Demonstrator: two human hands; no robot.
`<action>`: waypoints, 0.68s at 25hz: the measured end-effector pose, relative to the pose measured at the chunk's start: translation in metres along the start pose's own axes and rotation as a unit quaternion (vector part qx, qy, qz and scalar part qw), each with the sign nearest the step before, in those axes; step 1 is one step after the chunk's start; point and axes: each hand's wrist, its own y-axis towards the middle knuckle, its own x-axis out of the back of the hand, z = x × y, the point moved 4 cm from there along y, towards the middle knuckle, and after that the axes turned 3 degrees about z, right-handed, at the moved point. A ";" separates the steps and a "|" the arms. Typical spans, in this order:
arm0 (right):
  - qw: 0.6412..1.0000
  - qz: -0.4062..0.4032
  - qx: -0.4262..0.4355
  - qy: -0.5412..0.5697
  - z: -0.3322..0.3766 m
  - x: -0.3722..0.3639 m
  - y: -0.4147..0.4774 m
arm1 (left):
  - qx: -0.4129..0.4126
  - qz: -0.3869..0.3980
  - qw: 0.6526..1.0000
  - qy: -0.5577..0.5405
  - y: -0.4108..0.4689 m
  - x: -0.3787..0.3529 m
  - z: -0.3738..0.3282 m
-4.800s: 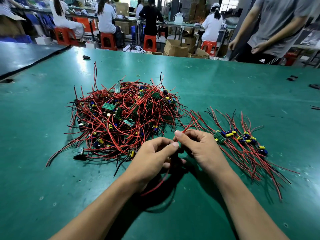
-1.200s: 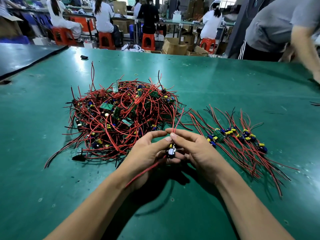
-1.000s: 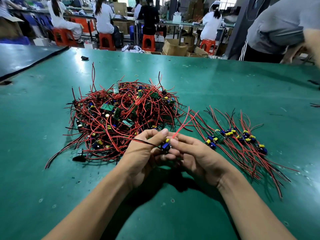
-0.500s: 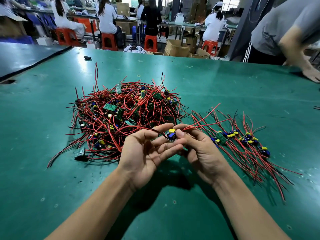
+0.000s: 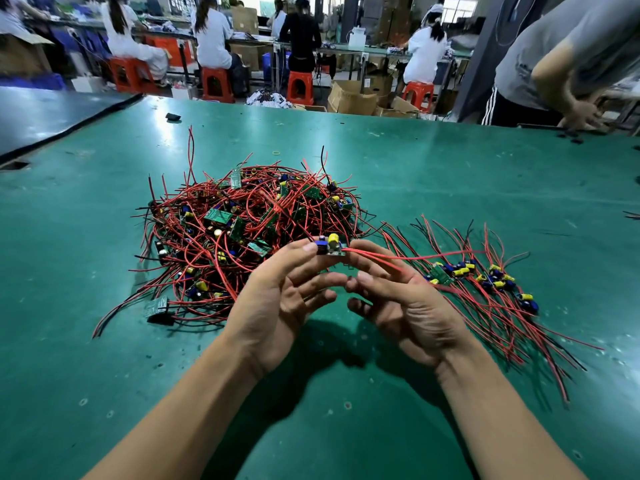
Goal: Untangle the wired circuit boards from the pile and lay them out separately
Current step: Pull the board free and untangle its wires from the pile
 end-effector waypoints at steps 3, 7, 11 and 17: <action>1.000 0.003 -0.020 -0.013 0.007 0.008 -0.003 | -0.004 -0.003 1.000 -0.004 0.001 0.004 -0.003; 0.996 -0.035 -0.039 -0.069 0.005 0.012 0.000 | 0.001 0.000 0.998 0.058 0.004 0.003 0.004; 0.990 -0.035 -0.029 -0.134 -0.004 0.007 0.003 | 0.033 0.000 0.980 0.197 0.004 0.000 0.017; 0.978 -0.055 0.011 -0.202 0.004 0.010 -0.001 | 0.035 0.040 0.971 0.233 -0.002 -0.004 0.024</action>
